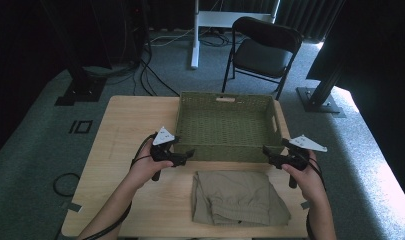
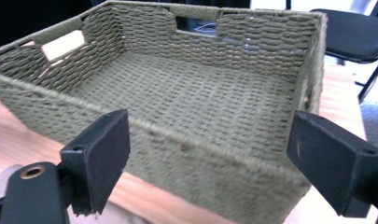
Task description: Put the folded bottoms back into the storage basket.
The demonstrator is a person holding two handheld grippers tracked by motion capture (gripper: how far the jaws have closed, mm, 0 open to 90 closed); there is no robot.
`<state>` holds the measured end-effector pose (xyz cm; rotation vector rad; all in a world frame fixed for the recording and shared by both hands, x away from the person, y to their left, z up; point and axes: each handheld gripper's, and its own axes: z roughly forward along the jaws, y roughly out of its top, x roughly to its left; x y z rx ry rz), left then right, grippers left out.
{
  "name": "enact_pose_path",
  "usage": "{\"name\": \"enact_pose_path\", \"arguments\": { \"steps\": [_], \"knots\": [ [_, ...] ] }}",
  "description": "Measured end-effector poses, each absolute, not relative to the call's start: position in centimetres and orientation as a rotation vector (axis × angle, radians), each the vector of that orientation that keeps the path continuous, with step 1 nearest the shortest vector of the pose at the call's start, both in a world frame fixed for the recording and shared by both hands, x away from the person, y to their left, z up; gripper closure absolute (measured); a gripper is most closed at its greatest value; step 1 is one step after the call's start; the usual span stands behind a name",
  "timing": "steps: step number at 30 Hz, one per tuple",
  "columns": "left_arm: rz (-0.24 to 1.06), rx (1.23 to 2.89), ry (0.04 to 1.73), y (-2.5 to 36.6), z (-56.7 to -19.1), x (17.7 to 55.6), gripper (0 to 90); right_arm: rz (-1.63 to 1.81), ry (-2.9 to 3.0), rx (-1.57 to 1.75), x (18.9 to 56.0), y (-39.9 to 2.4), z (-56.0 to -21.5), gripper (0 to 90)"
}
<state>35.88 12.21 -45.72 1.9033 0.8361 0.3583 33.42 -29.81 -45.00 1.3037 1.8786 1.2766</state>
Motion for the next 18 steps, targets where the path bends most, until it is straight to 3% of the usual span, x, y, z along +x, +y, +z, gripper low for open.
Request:
{"name": "enact_pose_path", "arguments": {
  "steps": [18],
  "knots": [
    [0.279, 1.969, 0.798, 10.0, -47.7, 32.8, 20.0, 1.272, 1.939, 1.307, 30.3, -29.1, -47.6, 13.1]
  ]
}}
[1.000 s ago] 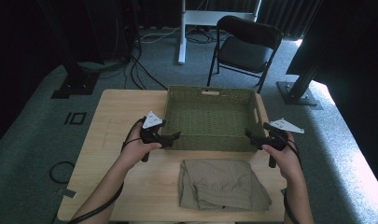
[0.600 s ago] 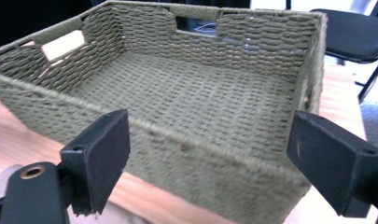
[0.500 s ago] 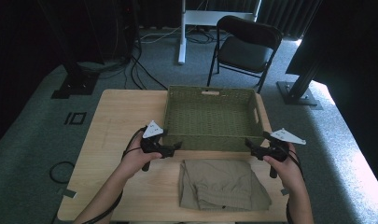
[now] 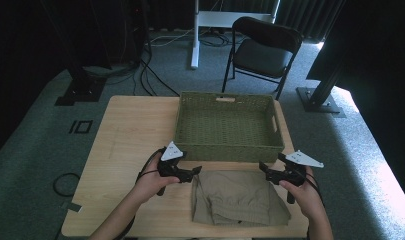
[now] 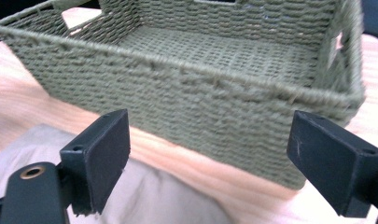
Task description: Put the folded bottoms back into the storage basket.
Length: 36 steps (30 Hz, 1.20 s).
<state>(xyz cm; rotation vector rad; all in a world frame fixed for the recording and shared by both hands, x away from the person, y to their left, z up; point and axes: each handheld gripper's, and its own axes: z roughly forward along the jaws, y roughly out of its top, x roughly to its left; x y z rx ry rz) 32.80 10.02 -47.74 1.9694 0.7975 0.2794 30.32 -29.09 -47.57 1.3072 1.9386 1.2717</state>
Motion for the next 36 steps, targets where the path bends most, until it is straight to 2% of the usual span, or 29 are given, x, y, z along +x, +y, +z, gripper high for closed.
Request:
{"name": "enact_pose_path", "arguments": {
  "steps": [19, 24, 31, 36],
  "knots": [
    [0.193, 2.041, 0.831, 7.3, -50.7, 30.2, 20.0, 1.182, 2.066, 1.343, 27.7, -28.1, -51.6, 13.1],
    [0.194, 2.062, 0.849, 6.9, -51.3, 30.0, 20.0, 1.162, 2.065, 1.357, 27.5, -28.1, -52.1, 13.1],
    [0.262, 2.134, 0.878, 6.2, -52.6, 29.6, 20.0, 1.131, 2.077, 1.389, 26.9, -28.0, -53.4, 13.1],
    [0.247, 2.15, 0.915, 6.0, -53.3, 29.6, 20.0, 1.103, 2.097, 1.402, 26.8, -27.8, -54.1, 13.1]
  ]
}}
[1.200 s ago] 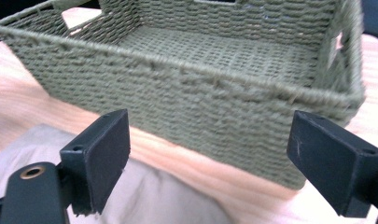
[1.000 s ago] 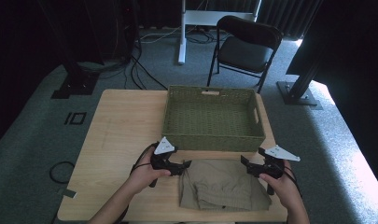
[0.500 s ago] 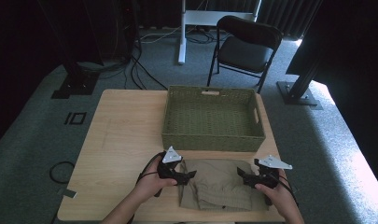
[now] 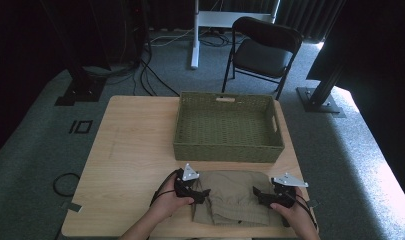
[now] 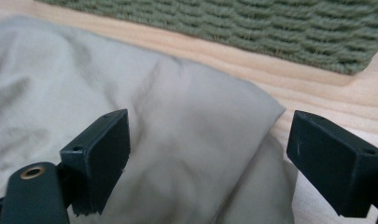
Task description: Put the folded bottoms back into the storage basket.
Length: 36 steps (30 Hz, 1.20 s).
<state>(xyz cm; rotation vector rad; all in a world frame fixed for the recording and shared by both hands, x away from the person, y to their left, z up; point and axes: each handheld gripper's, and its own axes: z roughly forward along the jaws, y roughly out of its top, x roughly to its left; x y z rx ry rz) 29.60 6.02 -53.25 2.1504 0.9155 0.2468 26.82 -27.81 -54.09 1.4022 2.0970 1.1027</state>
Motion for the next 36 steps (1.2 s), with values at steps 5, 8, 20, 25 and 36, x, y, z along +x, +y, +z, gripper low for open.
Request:
{"name": "enact_pose_path", "arguments": {
  "steps": [5, 8, 20, 25, 36],
  "knots": [
    [0.24, 2.153, 0.94, 5.7, -53.8, 29.6, 20.0, 1.051, 2.099, 1.424, 26.9, -27.8, -54.7, 13.1],
    [0.229, 2.157, 0.965, 5.6, -54.2, 29.8, 20.0, 1.039, 2.105, 1.43, 27.0, -27.8, -54.9, 13.1],
    [0.258, 2.179, 0.938, 5.2, -54.9, 29.7, 19.1, 0.996, 2.168, 1.396, 27.0, -27.4, -55.6, 12.7],
    [0.331, 2.174, 0.909, 4.7, -55.4, 29.6, 15.4, 0.993, 2.163, 1.393, 27.0, -27.4, -55.7, 13.4],
    [0.333, 2.183, 0.859, 3.8, -55.4, 29.7, 25.3, 0.966, 2.209, 1.331, 26.9, -26.8, -55.3, 34.6]
  ]
}}
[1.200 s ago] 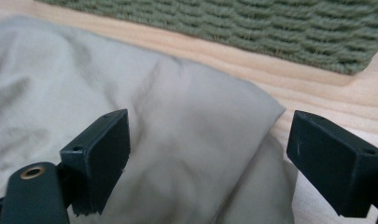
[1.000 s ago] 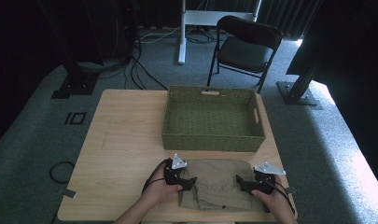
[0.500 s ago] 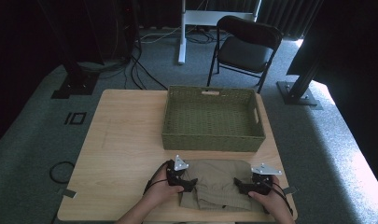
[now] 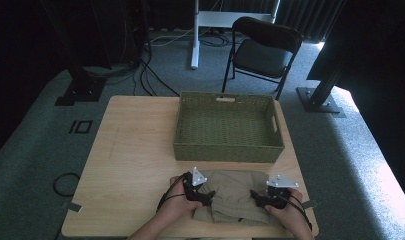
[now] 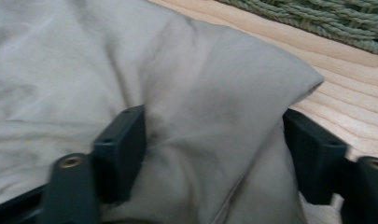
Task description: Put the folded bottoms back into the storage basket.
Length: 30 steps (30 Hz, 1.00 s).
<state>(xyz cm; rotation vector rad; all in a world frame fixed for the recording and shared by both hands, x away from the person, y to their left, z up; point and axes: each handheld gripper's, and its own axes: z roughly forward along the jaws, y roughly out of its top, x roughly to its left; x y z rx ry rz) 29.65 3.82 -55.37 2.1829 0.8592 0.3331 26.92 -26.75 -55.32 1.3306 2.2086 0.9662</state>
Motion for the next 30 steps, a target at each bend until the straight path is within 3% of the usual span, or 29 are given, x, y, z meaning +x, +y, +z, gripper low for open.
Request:
{"name": "enact_pose_path", "arguments": {
  "steps": [1, 2, 3, 4, 5, 6, 7, 11, 30],
  "knots": [
    [0.317, 2.171, 0.845, 3.7, -55.3, 29.7, 32.4, 0.979, 2.216, 1.318, 26.9, -26.6, -55.3, 42.7],
    [0.317, 2.171, 0.845, 3.7, -55.3, 29.7, 43.2, 0.979, 2.216, 1.318, 26.9, -26.6, -55.3, 42.7],
    [0.258, 2.145, 0.83, 3.6, -55.3, 29.7, 54.9, 0.995, 2.234, 1.297, 26.8, -26.4, -55.2, 56.2],
    [0.258, 2.145, 0.83, 3.6, -55.3, 29.7, 61.1, 0.995, 2.234, 1.297, 26.8, -26.4, -55.2, 56.2],
    [0.251, 2.152, 0.814, 3.5, -55.3, 29.6, 65.6, 1.005, 2.25, 1.292, 26.8, -26.1, -55.1, 63.3],
    [0.237, 2.15, 0.81, 3.5, -55.3, 29.6, 65.6, 1.005, 2.25, 1.292, 26.8, -26.1, -55.1, 63.3],
    [0.211, 2.144, 0.809, 3.5, -55.3, 29.7, 71.6, 0.996, 2.255, 1.316, 26.8, -25.9, -54.9, 70.5],
    [0.171, 2.161, 0.789, 3.9, -55.1, 30.2, 74.9, 1.002, 2.259, 1.377, 27.2, -26.2, -54.6, 76.8],
    [0.176, 2.107, 0.71, 4.4, -51.5, 29.9, 78.6, 1.087, 2.222, 1.357, 26.6, -25.9, -51.5, 78.8]
  ]
}}
